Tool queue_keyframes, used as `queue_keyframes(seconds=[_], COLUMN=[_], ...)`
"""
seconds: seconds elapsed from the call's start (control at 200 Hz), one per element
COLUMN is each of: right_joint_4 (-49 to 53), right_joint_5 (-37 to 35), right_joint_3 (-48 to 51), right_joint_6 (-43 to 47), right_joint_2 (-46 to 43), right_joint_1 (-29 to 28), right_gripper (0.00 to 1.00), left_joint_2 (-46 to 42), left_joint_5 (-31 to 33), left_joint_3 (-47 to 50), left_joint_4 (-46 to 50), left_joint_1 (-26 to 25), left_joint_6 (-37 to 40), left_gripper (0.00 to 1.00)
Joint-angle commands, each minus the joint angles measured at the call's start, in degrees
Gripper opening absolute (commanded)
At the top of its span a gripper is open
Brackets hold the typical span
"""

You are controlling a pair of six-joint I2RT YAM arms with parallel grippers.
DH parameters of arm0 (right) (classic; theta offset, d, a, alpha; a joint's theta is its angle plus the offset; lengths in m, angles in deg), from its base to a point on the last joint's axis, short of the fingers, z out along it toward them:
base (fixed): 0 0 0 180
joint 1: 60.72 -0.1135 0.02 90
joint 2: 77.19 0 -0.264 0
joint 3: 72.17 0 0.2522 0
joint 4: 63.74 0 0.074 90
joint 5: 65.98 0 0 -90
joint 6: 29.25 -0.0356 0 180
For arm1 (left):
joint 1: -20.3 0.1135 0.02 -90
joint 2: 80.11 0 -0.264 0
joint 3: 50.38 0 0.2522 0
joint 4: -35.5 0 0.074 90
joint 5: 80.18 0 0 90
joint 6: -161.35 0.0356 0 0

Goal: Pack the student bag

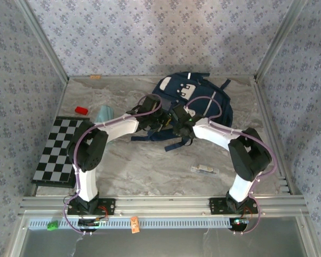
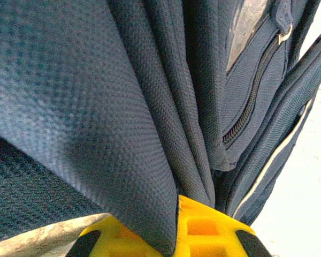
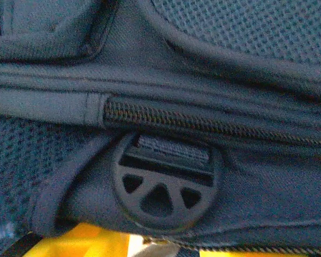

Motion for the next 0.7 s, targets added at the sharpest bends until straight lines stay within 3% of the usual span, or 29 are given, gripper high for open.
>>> queue_keyframes(seconds=[0.0,0.275,0.46,0.595,0.695], right_joint_4=[1.48,4.04,0.05,1.12,3.04], right_joint_5=[-5.07,-8.49,-4.61,-5.88,-8.18], right_joint_3=[-4.58,-0.08,-0.30,-3.74,-3.96], right_joint_6=[-0.86,1.60,5.22,7.38,7.24], right_joint_2=[2.27,-3.13,-1.41,0.14,-0.10], right_joint_1=[0.02,-0.43,0.47,0.31,0.52], right_gripper=[0.35,0.27,0.23,0.24,0.17], left_joint_2=[-5.41,-6.48,-6.19,-6.40,-6.58], left_joint_5=[-1.98,-0.37,-0.43,-0.44,-0.06], left_joint_3=[0.18,-0.29,-1.08,-1.06,-1.32], left_joint_4=[-3.00,-0.37,0.29,0.24,1.08], left_joint_1=[-1.24,-1.14,-1.31,-1.27,-1.33], left_joint_6=[-0.60,1.27,1.61,1.77,2.38], left_gripper=[0.00,0.00,0.00,0.00,0.00])
